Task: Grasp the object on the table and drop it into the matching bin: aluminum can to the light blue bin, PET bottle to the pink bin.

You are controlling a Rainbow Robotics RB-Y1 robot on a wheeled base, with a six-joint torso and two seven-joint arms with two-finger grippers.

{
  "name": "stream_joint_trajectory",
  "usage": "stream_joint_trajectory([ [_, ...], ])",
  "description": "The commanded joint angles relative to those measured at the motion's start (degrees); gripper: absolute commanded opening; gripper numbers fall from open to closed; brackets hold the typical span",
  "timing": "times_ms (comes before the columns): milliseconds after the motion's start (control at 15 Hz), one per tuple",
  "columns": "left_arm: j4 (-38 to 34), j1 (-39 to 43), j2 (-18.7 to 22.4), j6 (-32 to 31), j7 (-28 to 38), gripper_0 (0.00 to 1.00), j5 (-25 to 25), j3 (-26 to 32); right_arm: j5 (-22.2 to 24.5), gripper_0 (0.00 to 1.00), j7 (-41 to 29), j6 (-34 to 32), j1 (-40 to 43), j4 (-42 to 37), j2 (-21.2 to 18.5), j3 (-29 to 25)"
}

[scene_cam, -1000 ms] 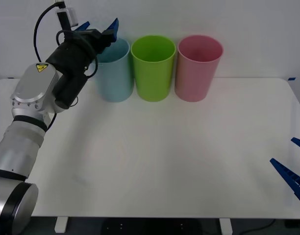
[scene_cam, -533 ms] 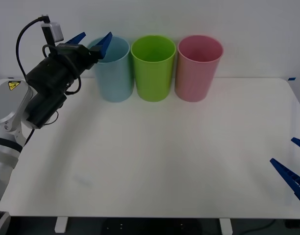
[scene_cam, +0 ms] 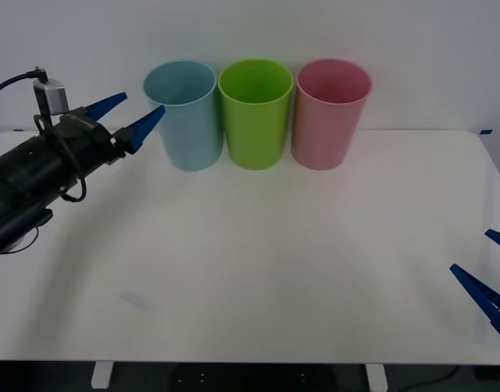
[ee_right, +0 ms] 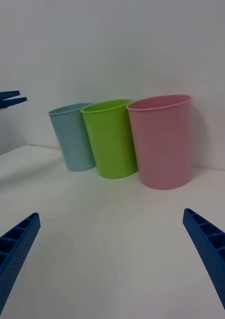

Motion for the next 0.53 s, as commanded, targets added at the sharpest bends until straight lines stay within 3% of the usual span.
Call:
stream_joint_trajectory([
  [67,-1.99,4.93,1.63,-4.54,-0.14,1.0,0.31,5.2,0.0,1.0,0.0,0.0,0.0,0.0,0.0,0.0],
  [533,-7.0,17.05,3.03,-15.7,-1.28,1.0,0.31,17.5,0.0,1.0,0.0,0.0,0.0,0.0,0.0,0.0],
])
